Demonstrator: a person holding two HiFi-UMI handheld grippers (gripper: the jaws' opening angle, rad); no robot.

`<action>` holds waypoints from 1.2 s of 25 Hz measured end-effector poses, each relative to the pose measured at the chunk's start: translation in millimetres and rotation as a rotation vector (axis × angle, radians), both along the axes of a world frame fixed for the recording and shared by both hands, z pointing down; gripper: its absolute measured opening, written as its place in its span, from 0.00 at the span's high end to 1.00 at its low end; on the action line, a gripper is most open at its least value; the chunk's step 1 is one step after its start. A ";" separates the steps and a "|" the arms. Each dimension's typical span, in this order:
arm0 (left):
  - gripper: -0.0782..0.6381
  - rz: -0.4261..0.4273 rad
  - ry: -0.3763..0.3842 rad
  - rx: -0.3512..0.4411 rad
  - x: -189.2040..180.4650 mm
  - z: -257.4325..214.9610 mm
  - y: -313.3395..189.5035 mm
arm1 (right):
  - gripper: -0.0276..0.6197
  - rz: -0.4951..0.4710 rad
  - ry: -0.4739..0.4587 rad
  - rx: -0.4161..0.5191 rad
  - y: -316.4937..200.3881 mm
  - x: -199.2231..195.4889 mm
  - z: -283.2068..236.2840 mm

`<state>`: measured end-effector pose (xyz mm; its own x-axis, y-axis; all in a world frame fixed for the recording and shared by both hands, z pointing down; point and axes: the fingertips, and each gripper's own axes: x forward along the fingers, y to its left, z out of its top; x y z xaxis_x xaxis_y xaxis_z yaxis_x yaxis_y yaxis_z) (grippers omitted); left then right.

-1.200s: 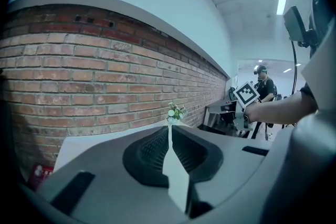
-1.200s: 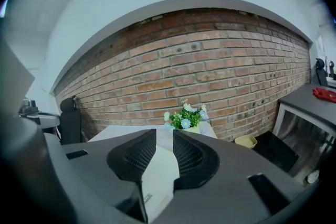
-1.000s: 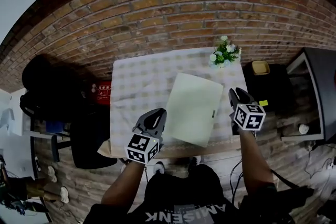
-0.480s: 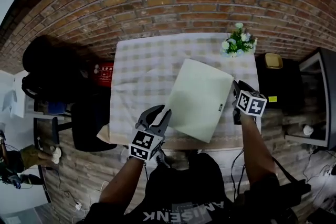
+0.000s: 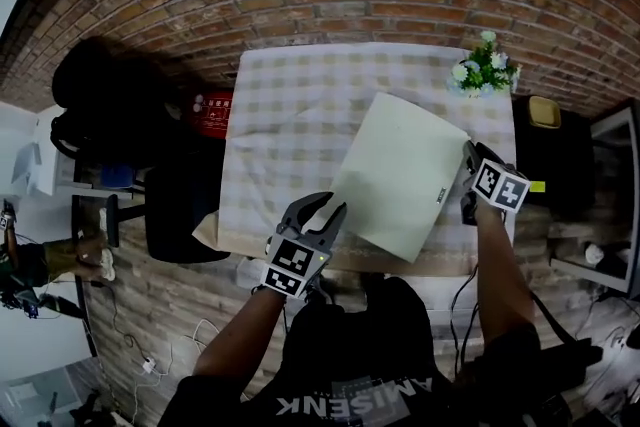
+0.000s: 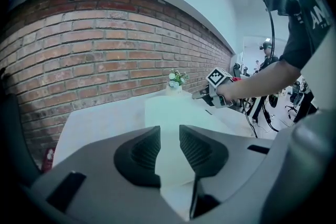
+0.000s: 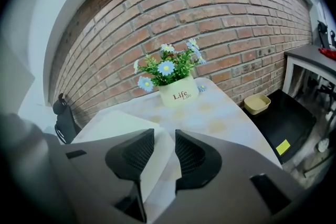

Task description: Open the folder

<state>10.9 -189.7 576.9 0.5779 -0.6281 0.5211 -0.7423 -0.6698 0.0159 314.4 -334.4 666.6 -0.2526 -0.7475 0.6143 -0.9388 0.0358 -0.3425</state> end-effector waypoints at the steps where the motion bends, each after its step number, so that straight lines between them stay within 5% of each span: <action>1: 0.74 0.008 -0.012 0.000 -2.0 3.0 2.1 | 0.72 0.002 0.001 -0.001 -0.2 0.7 0.0; 10: 0.66 0.069 -0.253 -0.037 -46.1 69.4 41.5 | 0.72 -0.013 0.013 -0.026 -1.7 -1.6 2.4; 20: 0.64 0.411 -0.692 0.173 -16.3 76.9 44.2 | 0.73 -0.014 0.016 -0.012 -1.5 -2.7 0.5; 30: 0.64 0.566 -0.803 0.304 -0.3 73.2 53.3 | 0.74 -0.016 -0.003 -0.014 0.0 -3.5 1.8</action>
<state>10.5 -136.4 650.1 0.3815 -0.5418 0.7489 -0.0338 -0.8178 -0.5745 310.9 -334.4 668.3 -0.2664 -0.7348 0.6238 -0.9370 0.0458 -0.3462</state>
